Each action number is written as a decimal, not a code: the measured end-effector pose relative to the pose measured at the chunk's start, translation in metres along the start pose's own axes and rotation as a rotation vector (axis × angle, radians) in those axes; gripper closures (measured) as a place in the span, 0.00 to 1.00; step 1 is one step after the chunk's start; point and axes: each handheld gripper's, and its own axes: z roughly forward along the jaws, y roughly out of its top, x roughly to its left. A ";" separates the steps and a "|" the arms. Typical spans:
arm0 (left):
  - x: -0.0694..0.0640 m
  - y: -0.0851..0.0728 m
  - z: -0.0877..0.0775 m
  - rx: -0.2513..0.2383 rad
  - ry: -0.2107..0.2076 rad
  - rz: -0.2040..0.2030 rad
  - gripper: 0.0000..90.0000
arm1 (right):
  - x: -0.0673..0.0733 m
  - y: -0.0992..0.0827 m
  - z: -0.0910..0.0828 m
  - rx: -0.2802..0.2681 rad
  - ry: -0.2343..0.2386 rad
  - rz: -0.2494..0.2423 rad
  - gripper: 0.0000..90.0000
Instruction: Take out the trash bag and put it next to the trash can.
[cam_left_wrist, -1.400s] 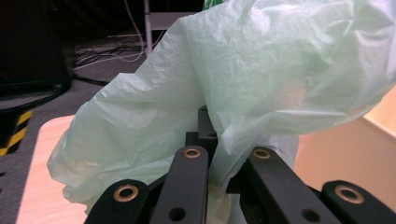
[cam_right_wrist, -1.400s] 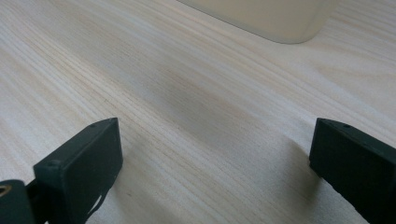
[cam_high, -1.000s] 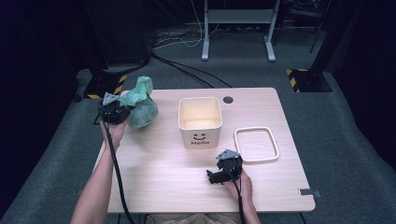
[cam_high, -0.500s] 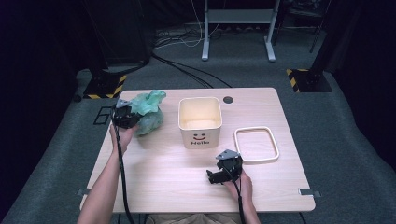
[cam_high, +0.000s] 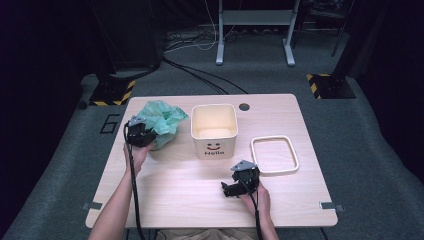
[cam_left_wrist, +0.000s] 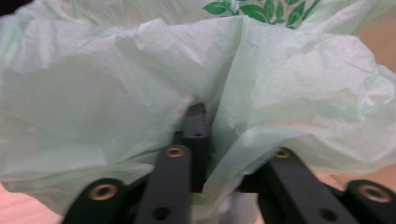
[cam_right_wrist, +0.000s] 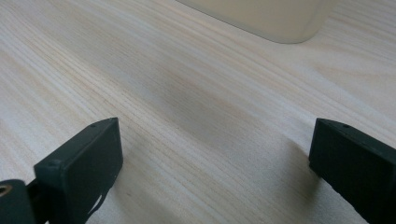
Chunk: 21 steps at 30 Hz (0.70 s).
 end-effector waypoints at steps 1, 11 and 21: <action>-0.001 -0.001 -0.002 -0.010 0.008 -0.001 0.81 | 0.000 0.000 0.000 -0.001 0.000 0.000 0.02; -0.015 -0.012 -0.016 -0.035 0.058 0.005 0.42 | 0.000 0.000 0.000 0.000 -0.001 0.000 0.02; -0.026 -0.030 -0.034 -0.037 0.106 0.049 0.18 | 0.000 0.000 0.000 0.000 0.000 0.000 0.02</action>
